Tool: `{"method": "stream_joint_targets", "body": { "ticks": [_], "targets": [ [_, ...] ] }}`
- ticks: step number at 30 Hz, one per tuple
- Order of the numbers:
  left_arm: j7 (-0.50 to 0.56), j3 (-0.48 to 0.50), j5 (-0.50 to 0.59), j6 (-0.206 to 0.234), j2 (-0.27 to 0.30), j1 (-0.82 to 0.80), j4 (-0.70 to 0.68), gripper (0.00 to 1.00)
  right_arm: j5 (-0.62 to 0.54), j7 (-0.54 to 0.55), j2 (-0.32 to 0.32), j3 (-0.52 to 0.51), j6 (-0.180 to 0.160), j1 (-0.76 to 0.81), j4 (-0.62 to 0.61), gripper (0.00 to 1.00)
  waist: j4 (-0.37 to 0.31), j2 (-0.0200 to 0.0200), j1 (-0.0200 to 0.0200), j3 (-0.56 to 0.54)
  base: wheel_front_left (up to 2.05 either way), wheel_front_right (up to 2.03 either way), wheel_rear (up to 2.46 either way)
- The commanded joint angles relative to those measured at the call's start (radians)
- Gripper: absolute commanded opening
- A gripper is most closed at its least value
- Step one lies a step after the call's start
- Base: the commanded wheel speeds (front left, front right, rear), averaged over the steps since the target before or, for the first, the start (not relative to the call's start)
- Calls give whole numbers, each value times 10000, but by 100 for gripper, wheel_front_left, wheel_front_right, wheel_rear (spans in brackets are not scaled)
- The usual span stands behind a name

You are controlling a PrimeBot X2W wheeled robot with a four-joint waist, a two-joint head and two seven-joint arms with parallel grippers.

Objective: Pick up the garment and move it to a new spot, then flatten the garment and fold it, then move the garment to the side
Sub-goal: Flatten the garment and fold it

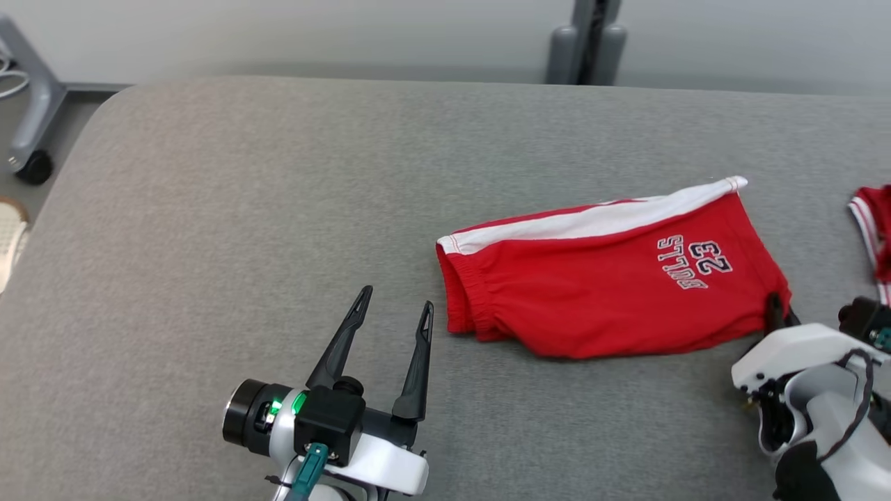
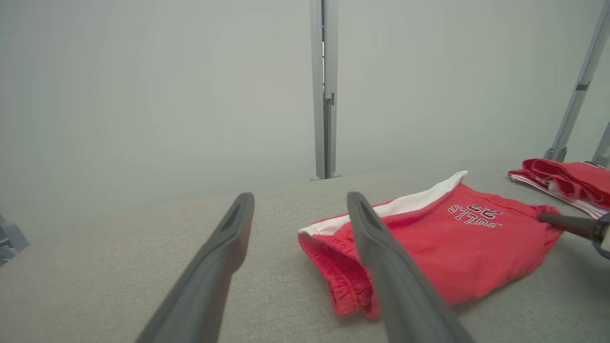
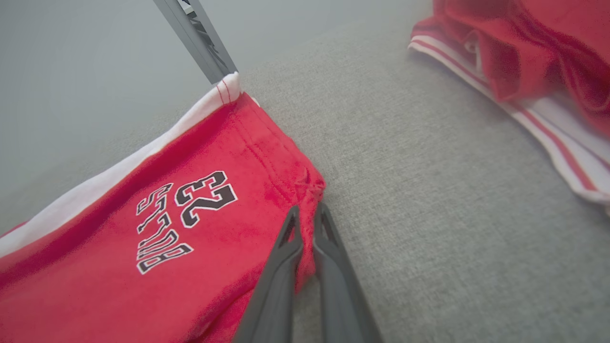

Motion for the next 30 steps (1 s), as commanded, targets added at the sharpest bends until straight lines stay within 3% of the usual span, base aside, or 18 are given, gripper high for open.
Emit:
{"method": "stream_joint_targets", "body": {
  "ticks": [1, 8, 15, 30],
  "targets": [
    [-2, 57, 63, -31, 39, 122, -8, 100, 176, -92, -5, 107, 1, 271, -188, 0, -286, 0, 0, -148, 0, 0, 0],
    [-2, 267, 144, -115, 46, 284, -22, 100, 1093, -85, 29, 741, 1, 1470, -1514, 0, -925, 0, 0, -402, 0, 0, 0],
    [-2, 399, 214, -219, 51, 402, 42, 100, 1425, -88, -163, 1061, 1, 2087, -1893, 0, -1248, 0, 0, -647, 0, 0, 0],
    [-2, 347, 75, -403, 44, 623, 138, 100, 1059, -88, -27, 1957, 1, 2329, -3381, 0, -817, 0, 0, -1070, 0, 0, 0]
  ]
}}
